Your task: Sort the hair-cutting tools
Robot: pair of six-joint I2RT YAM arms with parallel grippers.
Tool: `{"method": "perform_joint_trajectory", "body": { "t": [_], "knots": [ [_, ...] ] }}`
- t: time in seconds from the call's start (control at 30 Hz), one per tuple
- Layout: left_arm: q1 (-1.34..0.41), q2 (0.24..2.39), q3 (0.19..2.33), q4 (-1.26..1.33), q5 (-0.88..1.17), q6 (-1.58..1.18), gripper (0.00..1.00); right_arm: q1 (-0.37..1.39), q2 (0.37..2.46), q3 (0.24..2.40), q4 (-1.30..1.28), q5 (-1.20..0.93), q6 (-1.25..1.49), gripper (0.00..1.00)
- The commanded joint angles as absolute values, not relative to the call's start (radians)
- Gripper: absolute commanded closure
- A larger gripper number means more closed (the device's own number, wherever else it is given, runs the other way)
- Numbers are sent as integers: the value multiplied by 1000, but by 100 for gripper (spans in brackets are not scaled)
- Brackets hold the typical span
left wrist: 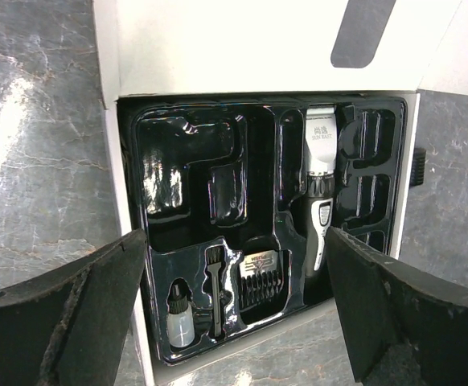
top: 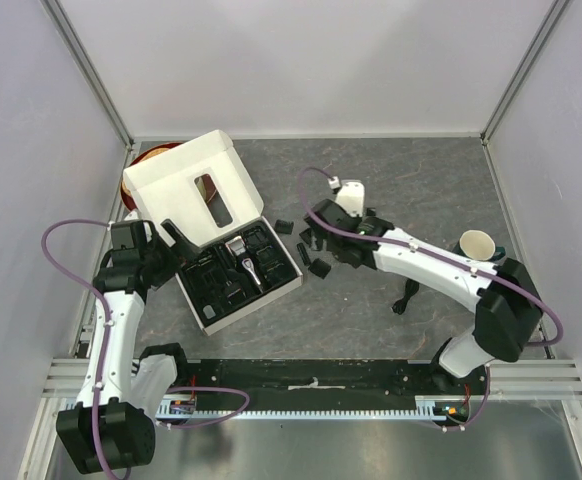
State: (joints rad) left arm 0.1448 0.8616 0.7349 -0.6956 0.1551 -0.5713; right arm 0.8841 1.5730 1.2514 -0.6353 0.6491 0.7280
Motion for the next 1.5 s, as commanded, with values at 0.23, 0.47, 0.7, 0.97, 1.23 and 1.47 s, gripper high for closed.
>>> {"method": "perform_joint_trajectory", "body": {
  "t": [0.23,0.47,0.7,0.97,1.23,1.47],
  "knots": [
    [152,864,741,-672,155,-535,0,618,1483,996,-765,669,974,3],
    [150,867,738,-676,144,-543,2,540,1427,838,-796,678,1124,9],
    [150,871,738,-676,143,-545,2,503,1379,746,-788,614,1170,12],
    [150,867,738,-684,129,-545,2,502,1330,667,-724,523,1175,28],
    [150,859,746,-695,101,-548,3,497,1183,577,-630,465,1178,31],
    [150,854,744,-696,100,-549,3,497,1218,609,-559,404,1080,88]
  ]
}}
